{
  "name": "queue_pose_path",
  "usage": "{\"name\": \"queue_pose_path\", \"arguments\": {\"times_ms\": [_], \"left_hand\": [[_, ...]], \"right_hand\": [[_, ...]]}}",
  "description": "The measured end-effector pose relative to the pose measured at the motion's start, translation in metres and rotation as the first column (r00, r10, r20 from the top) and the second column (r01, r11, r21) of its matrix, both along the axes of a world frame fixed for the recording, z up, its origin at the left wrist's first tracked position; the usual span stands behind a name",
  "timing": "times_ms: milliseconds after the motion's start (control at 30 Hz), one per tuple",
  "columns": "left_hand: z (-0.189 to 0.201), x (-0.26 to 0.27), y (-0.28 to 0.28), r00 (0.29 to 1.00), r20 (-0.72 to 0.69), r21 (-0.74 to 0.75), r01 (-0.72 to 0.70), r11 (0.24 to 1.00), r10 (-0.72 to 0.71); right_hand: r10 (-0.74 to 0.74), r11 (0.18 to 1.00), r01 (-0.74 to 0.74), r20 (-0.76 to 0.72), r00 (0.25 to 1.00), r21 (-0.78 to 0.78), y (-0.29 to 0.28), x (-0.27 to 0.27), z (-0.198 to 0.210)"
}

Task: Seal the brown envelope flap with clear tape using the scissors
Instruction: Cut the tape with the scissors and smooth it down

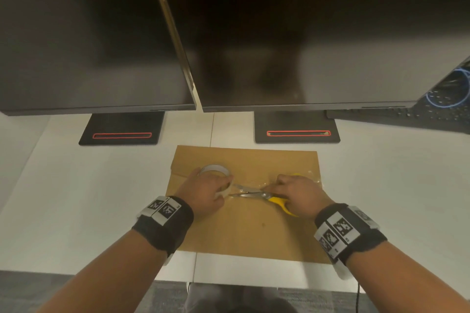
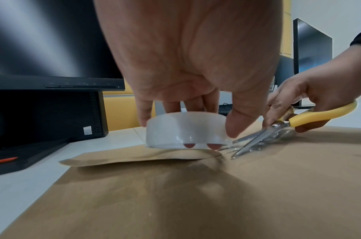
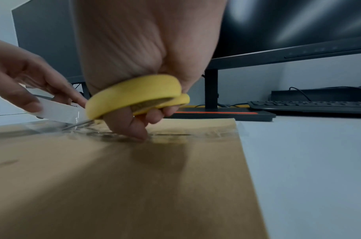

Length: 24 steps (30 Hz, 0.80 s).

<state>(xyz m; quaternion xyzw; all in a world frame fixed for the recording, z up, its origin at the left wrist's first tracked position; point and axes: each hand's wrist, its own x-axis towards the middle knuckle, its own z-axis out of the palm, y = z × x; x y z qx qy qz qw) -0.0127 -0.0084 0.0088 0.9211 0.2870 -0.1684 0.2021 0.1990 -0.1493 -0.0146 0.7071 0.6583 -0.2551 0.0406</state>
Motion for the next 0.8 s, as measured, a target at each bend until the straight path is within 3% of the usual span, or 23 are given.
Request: {"name": "queue_pose_path", "arguments": {"times_ms": [100,500,800], "left_hand": [[-0.0009,0.0018,-0.0003,1.000,0.007,0.018,0.013,1.000,-0.014],[-0.0035,0.0018,-0.0010,0.995,-0.080,0.089,0.075,0.993,-0.068],[-0.0088,-0.0022,-0.0017,1.000,0.001,0.032,0.025,0.999,-0.025]], "right_hand": [[0.031,0.998,-0.030,0.027,0.999,-0.058,0.0049,-0.0006,0.0066],[-0.006,0.999,0.007,0.020,1.000,-0.048,-0.0002,-0.0008,0.0021],[-0.044,0.998,0.044,-0.013,0.999,-0.035,0.0030,-0.0061,0.0011]]}}
